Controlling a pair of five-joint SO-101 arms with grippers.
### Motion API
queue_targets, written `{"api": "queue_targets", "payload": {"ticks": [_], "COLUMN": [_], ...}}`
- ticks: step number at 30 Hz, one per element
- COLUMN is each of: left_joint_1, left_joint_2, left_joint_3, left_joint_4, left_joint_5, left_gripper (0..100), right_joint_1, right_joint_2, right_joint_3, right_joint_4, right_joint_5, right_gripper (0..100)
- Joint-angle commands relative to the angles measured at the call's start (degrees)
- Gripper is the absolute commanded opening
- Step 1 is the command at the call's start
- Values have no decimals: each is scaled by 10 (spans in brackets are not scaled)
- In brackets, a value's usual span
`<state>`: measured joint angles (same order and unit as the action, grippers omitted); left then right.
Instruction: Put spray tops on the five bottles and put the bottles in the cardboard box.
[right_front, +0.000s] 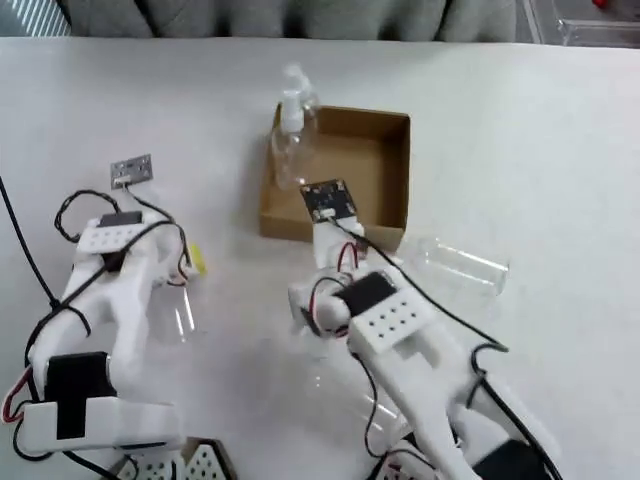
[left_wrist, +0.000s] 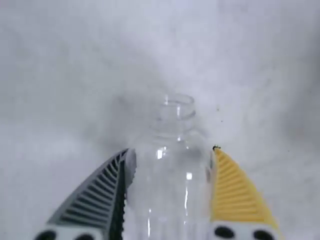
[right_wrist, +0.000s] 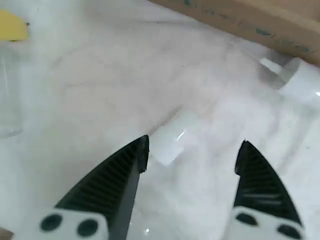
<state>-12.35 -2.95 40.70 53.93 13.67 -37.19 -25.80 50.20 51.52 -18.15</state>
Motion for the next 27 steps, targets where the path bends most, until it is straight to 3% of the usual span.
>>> {"api": "queue_targets", "payload": {"ticks": [1, 7, 14, 17, 23, 27], "left_joint_1": [-7, -7, -7, -7, -7, -7], "left_joint_2": [-2, -2, -2, -2, -3, -3], "left_joint_3": [-33, -33, -33, -32, -27, -27], "left_joint_4": [-32, -34, -33, -33, -33, -34], "left_joint_5": [0, 0, 0, 0, 0, 0], "left_gripper": [20, 20, 20, 20, 20, 20], "right_joint_1": [-18, -58, -46, -22, 15, 58], "right_joint_2": [55, 103, 153, 173, 197, 192], "right_joint_3": [-8, -7, -14, -33, -55, -67], "right_joint_4": [-47, -67, -108, -104, -104, -101], "right_joint_5": [-27, -35, -34, -34, -13, 22], "right_gripper": [252, 252, 247, 200, 9, 13]}}
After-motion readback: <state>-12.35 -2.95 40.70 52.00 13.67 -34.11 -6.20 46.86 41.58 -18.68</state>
